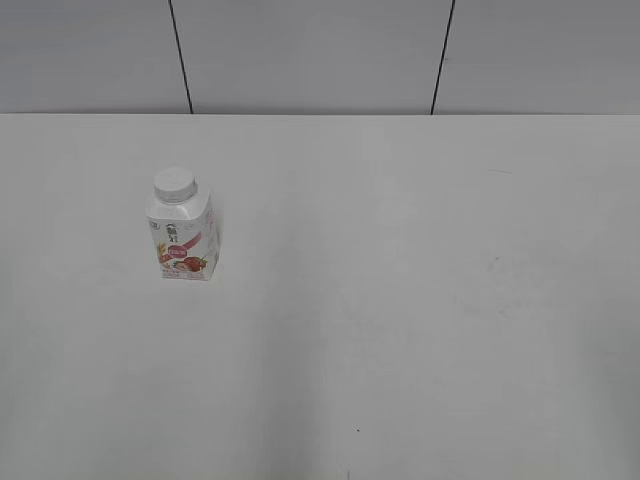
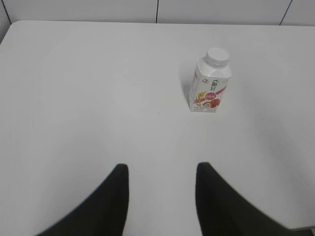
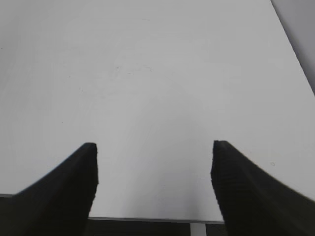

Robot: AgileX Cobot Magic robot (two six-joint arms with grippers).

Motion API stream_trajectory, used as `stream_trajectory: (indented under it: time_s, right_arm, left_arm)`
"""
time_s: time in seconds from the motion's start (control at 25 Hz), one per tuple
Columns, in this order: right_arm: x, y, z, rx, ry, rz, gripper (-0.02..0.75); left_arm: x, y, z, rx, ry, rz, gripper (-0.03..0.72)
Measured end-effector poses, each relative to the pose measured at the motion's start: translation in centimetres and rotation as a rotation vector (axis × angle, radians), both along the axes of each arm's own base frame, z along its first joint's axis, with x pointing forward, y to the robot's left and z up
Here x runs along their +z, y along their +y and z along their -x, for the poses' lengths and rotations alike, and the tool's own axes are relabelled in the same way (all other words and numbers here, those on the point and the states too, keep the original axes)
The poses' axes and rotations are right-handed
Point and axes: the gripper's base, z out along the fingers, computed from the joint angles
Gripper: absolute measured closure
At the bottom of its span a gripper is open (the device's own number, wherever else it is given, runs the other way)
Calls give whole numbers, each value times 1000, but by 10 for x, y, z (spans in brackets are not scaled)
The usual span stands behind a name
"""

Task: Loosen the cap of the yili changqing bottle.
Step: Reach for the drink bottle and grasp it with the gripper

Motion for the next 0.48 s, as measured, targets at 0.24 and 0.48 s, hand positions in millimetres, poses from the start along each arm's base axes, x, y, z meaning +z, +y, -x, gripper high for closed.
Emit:
stream_trajectory:
  time_s: [0.24,0.48]
  right_arm:
    - [0,0,0,0,0,0,173]
    - [0,0,0,0,0,0,173]
  left_arm:
    - [0,0,0,0,0,0,396]
    - [0,0,0,0,-1,0,396]
